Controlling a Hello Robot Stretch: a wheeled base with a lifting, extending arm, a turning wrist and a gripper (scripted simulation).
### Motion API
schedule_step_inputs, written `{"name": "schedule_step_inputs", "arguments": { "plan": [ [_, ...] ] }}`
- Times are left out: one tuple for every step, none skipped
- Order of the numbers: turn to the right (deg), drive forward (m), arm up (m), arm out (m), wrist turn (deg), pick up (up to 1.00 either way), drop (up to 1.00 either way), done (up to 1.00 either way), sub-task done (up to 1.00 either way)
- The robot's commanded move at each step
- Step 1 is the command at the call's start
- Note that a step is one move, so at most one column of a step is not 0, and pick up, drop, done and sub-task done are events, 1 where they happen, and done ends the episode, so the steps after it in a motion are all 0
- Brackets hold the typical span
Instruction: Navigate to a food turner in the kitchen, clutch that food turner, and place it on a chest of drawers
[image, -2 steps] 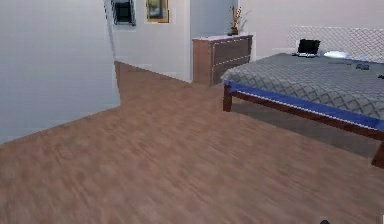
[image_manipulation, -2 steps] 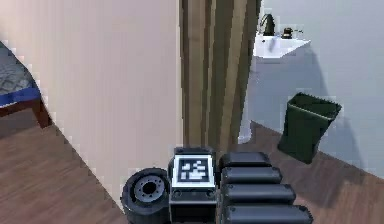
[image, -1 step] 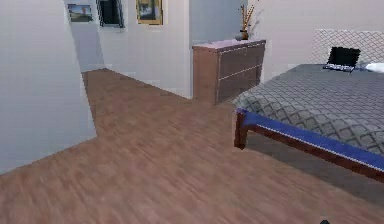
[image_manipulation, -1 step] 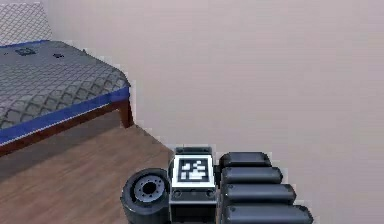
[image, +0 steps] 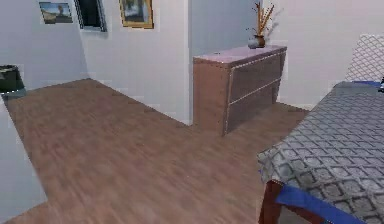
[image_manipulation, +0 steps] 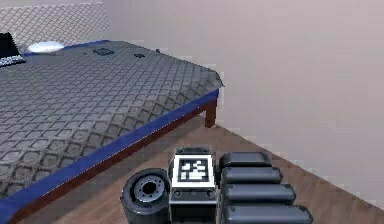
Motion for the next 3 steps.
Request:
{"name": "schedule_step_inputs", "arguments": {
  "plan": [
    [0.0, 1.0, 0.0, 0.0, 0.0, 0.0, 0.0, 0.0, 0.0],
    [3.0, 0.0, 0.0, 0.0, 0.0, 0.0, 0.0, 0.0, 0.0],
    [0.0, 0.5, 0.0, 0.0, 0.0, 0.0, 0.0, 0.0, 0.0]
  ]
}}
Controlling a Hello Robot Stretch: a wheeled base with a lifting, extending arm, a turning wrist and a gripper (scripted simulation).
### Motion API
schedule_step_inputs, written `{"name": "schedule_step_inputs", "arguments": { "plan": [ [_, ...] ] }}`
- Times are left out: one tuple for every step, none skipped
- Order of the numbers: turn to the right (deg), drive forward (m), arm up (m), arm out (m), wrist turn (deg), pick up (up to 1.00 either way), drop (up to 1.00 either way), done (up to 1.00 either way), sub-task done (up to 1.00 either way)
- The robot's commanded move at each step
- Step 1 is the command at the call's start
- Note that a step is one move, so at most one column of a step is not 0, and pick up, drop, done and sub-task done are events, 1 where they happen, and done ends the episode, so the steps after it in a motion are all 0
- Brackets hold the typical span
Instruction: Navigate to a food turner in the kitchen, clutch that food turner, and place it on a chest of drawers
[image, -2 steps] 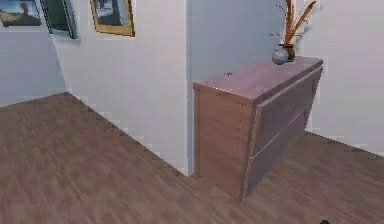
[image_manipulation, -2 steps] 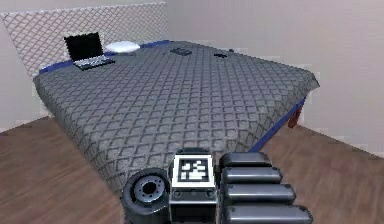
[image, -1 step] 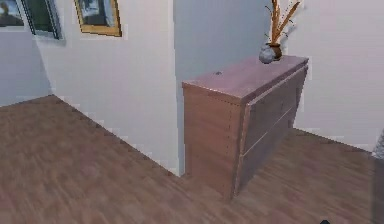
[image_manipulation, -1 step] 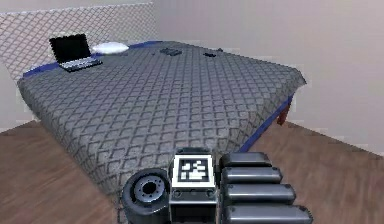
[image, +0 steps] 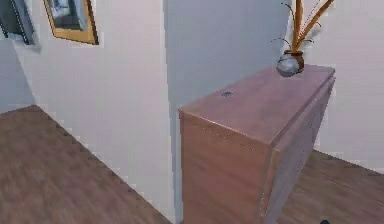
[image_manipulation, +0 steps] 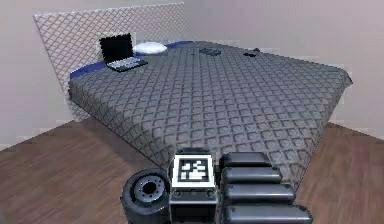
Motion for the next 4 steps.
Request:
{"name": "schedule_step_inputs", "arguments": {
  "plan": [
    [45.0, 0.0, 0.0, 0.0, 0.0, 0.0, 0.0, 0.0, 0.0],
    [0.0, 1.0, 0.0, 0.0, 0.0, 0.0, 0.0, 0.0, 0.0],
    [3.0, 0.0, 0.0, 0.0, 0.0, 0.0, 0.0, 0.0, 0.0],
    [0.0, 0.6, 0.0, 0.0, 0.0, 0.0, 0.0, 0.0, 0.0]
  ]
}}
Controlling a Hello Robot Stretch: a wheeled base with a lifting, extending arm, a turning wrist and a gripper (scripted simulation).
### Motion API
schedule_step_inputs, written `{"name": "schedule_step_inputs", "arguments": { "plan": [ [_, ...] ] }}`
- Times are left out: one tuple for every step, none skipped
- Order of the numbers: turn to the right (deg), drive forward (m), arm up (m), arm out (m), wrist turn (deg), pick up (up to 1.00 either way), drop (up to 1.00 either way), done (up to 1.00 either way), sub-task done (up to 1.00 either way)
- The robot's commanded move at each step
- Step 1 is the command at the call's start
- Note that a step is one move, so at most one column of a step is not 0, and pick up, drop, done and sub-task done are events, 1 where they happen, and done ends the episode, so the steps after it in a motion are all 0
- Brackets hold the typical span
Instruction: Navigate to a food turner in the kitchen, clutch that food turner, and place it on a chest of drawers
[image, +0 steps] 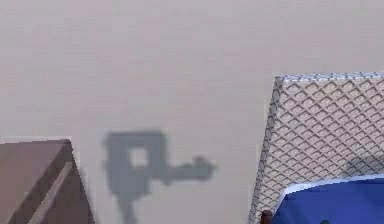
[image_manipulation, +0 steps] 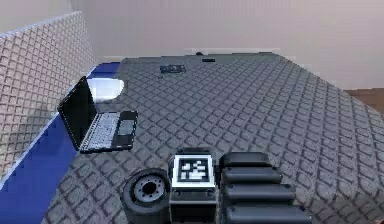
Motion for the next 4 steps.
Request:
{"name": "schedule_step_inputs", "arguments": {
  "plan": [
    [45.0, 0.0, 0.0, 0.0, 0.0, 0.0, 0.0, 0.0, 0.0],
    [45.0, 0.0, 0.0, 0.0, 0.0, 0.0, 0.0, 0.0, 0.0],
    [45.0, 0.0, 0.0, 0.0, 0.0, 0.0, 0.0, 0.0, 0.0],
    [30.0, 0.0, 0.0, 0.0, 0.0, 0.0, 0.0, 0.0, 0.0]
  ]
}}
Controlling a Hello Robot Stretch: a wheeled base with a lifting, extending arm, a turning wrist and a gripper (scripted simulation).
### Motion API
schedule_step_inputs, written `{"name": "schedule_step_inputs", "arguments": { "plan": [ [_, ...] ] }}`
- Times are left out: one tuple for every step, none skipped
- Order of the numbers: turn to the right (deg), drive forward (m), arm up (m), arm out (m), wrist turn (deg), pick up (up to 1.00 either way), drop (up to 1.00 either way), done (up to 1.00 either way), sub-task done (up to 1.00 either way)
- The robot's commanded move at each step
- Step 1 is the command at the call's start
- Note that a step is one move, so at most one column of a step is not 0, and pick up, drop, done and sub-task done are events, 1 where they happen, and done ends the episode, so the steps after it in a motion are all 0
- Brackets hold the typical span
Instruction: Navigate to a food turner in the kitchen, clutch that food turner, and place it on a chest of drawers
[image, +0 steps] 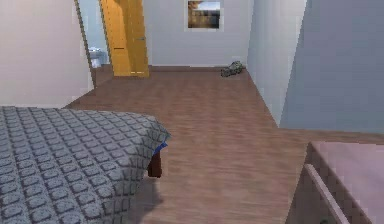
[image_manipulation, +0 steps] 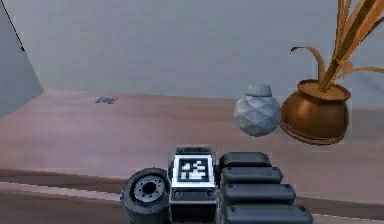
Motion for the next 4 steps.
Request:
{"name": "schedule_step_inputs", "arguments": {
  "plan": [
    [0.0, 0.0, 0.0, 0.38, 0.0, 0.0, 0.0, 0.0, 0.0],
    [0.0, 0.0, 0.0, 0.0, 45.0, 0.0, 0.0, 0.0, 0.0],
    [0.0, 0.0, 0.0, 0.0, 45.0, 0.0, 0.0, 0.0, 0.0],
    [0.0, 0.0, 0.0, 0.0, 33.0, 0.0, 0.0, 0.0, 0.0]
  ]
}}
